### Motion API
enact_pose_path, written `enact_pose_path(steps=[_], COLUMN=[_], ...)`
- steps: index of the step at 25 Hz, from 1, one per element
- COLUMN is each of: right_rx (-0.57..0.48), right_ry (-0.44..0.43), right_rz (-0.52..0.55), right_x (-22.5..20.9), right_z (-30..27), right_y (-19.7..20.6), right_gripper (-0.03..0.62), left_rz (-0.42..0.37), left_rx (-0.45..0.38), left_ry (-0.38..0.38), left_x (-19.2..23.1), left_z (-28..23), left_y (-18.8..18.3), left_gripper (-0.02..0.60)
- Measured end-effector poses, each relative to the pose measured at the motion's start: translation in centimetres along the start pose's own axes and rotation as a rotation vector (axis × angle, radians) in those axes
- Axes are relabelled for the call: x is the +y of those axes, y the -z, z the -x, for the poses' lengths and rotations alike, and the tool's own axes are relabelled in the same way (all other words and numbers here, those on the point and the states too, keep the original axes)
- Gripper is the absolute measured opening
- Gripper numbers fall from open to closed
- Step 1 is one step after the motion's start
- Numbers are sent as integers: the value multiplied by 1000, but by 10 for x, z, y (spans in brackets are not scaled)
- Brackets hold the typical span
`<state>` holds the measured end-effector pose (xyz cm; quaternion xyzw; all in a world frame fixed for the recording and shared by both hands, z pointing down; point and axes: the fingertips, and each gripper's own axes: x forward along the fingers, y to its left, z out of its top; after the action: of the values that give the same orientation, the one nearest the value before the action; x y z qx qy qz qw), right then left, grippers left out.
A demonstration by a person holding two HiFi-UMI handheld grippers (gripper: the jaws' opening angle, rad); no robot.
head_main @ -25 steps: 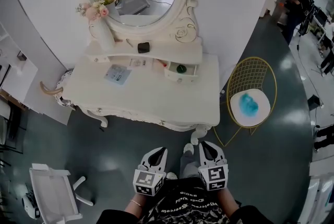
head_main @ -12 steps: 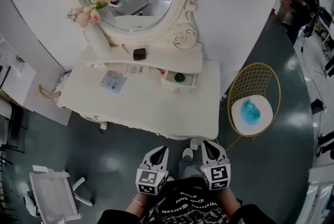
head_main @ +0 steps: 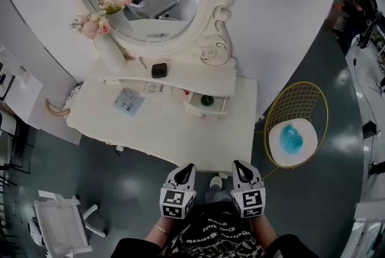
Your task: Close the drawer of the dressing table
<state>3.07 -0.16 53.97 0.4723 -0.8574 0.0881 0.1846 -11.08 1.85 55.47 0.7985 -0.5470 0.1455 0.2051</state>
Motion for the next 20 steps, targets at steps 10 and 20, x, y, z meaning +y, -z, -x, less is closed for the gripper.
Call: enact_pose_path(steps=[10,20], right_rx=[-6,-19], right_ry=[-74,-128], right_rz=[24,38], right_x=[-22,-43], right_z=[-31,-52], right_y=[-15,-23], right_gripper=[13,12], left_rz=[32,43], left_rx=[-20,-3], left_ry=[-25,-83], left_x=[3,16], left_z=[-42,-76], left_y=[-25,-39], left_gripper=[21,21])
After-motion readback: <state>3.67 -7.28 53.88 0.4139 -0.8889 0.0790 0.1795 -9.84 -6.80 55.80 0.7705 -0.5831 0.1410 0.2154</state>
